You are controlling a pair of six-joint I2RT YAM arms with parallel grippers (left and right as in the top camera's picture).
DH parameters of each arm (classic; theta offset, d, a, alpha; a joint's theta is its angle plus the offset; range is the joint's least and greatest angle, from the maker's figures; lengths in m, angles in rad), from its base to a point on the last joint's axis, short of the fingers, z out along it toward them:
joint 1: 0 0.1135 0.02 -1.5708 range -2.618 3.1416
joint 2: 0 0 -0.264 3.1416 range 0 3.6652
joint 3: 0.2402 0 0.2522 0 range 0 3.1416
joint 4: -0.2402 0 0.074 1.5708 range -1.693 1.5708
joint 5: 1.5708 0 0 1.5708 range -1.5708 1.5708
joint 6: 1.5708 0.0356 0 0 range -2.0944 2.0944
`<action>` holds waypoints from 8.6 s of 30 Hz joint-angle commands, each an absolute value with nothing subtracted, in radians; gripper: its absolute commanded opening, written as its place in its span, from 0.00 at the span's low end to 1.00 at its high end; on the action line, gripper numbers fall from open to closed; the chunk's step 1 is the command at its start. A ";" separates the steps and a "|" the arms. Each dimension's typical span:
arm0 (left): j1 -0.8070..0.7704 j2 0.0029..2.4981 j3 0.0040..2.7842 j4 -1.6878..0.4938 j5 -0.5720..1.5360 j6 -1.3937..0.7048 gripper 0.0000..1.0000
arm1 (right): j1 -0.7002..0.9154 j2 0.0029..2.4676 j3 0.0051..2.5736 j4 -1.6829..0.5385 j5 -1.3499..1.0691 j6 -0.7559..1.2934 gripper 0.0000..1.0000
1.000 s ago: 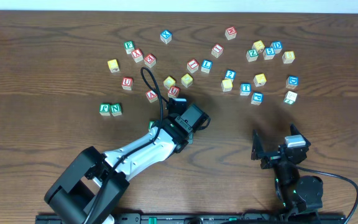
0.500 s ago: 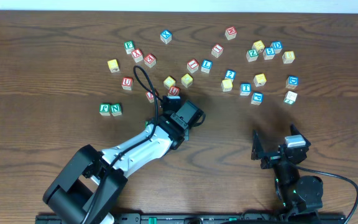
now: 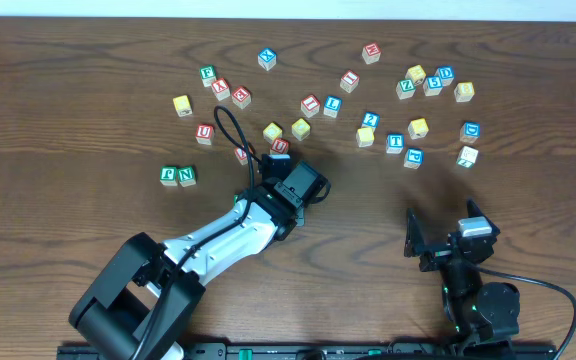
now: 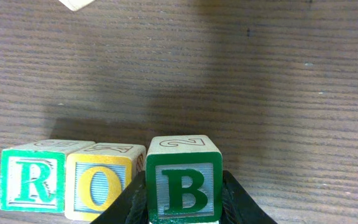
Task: Spell out ROBOT
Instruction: 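Set the B block down beside the O block and open left gripper, then raise the left gripper and move it to a yellow O block, then lower the left gripper and close it on the yellow O block, then carry the yellow O block toward the right of the B block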
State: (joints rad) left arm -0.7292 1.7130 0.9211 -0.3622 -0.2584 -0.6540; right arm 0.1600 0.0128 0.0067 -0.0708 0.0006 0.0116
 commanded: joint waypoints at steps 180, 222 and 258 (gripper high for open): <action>-0.450 2.248 1.985 -0.846 0.147 0.401 0.82 | 0.151 0.012 0.006 -0.075 0.009 0.022 0.99; -0.477 2.366 1.985 -0.787 0.146 0.399 0.29 | 0.151 0.012 0.006 -0.075 0.009 0.022 0.99; -0.496 1.565 1.728 -1.084 -0.027 -0.096 0.07 | 0.151 0.012 0.006 -0.075 0.009 0.022 0.99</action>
State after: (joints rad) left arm -0.4797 1.6524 1.8606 -1.1328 0.0128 -0.0029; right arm 0.1600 0.0135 0.0067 -0.0708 0.0006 0.0116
